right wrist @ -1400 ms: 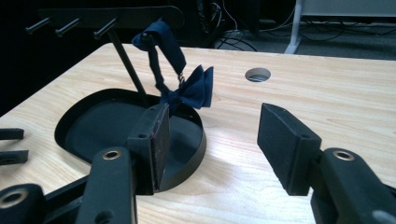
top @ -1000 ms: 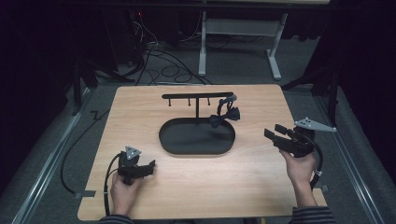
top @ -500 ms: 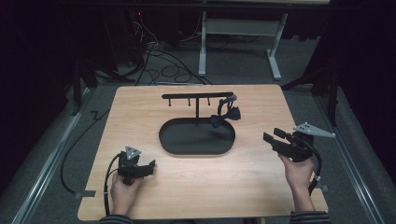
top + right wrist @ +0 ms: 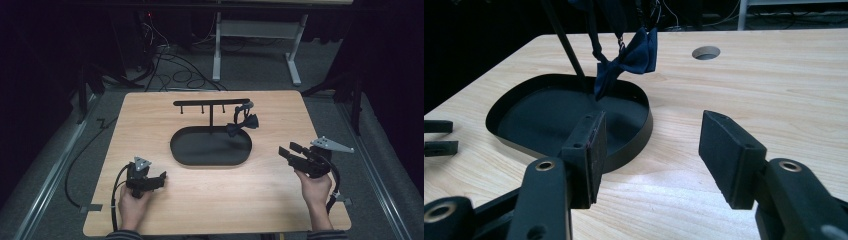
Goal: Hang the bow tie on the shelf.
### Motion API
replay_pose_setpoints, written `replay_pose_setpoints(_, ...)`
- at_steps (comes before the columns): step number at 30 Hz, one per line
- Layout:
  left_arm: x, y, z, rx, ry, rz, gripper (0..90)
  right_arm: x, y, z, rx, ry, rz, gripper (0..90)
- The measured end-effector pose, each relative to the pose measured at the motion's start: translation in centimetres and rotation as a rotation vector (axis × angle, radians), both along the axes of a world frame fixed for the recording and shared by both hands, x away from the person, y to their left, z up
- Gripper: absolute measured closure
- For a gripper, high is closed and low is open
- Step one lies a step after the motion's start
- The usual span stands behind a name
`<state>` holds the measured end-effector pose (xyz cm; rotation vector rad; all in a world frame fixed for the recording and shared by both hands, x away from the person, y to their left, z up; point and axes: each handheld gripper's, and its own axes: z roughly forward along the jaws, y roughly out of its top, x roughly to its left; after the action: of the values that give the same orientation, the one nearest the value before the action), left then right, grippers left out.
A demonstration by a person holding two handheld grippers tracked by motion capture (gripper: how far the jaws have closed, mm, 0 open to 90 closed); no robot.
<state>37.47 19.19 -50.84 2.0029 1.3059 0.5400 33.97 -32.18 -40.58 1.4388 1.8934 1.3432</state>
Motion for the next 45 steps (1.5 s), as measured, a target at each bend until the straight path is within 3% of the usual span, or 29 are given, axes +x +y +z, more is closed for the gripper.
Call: replay_pose_setpoints(45, 0.0, 0.0, 0.0, 0.001, 0.002, -0.002, 16.5, 0.3, 2.6, -3.1, 0.030, 0.057, 0.053, 47.6)
